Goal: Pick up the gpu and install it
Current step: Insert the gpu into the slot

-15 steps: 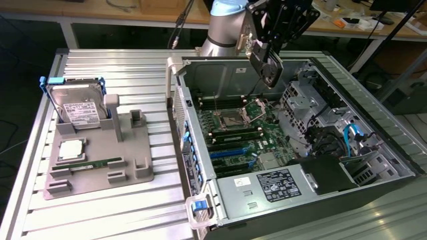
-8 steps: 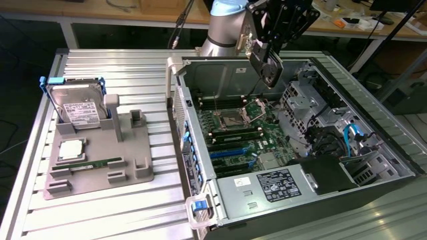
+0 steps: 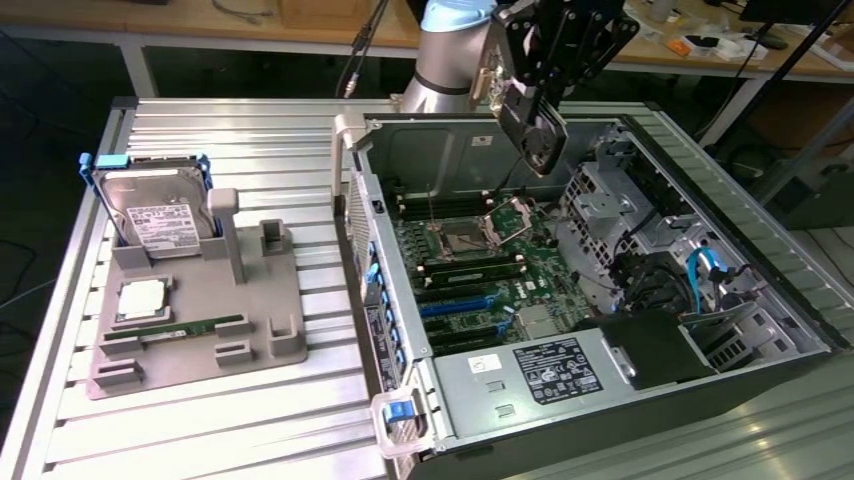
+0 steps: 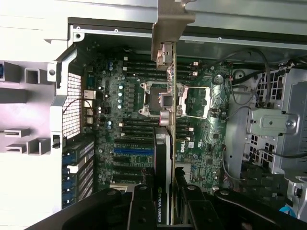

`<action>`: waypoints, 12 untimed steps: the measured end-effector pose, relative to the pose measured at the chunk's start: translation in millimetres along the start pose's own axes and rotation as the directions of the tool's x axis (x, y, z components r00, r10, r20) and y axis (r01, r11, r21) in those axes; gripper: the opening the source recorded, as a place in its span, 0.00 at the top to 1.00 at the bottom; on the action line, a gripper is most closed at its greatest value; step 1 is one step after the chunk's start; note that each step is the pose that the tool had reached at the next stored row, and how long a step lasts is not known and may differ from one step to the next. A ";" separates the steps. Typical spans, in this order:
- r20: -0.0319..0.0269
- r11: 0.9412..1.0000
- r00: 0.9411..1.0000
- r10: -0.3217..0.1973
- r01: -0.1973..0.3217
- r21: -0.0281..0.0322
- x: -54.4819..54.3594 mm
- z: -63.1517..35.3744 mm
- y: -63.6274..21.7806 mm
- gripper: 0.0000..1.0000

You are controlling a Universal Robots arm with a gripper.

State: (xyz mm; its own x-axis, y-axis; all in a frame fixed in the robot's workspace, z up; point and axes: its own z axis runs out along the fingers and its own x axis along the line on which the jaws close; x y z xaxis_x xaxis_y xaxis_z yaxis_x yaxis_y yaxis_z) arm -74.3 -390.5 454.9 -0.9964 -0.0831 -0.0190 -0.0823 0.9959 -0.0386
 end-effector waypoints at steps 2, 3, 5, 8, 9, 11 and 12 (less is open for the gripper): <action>0.001 1.000 1.000 -0.027 0.027 0.000 -0.3 0.0 0.0 0.73; 0.001 0.999 0.999 -0.038 0.038 -0.001 -0.4 0.0 0.0 0.73; 0.002 0.998 0.998 -0.055 0.055 -0.001 -0.5 0.0 -0.1 0.73; 0.002 0.998 0.998 -0.056 0.056 -0.001 -0.5 0.0 -0.1 0.73; 0.002 0.998 0.998 -0.056 0.056 -0.001 -0.5 0.0 -0.1 0.73; 0.002 0.998 0.998 -0.058 0.058 -0.001 -0.5 0.0 -0.1 0.73; 0.002 0.998 0.998 -0.062 0.062 -0.001 -0.5 0.0 -0.1 0.73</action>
State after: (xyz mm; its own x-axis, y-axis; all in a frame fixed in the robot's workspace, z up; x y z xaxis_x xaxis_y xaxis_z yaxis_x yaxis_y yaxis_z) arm -73.8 -390.6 454.9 -0.9893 -0.1444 -0.0190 -0.1436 0.9889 -0.0386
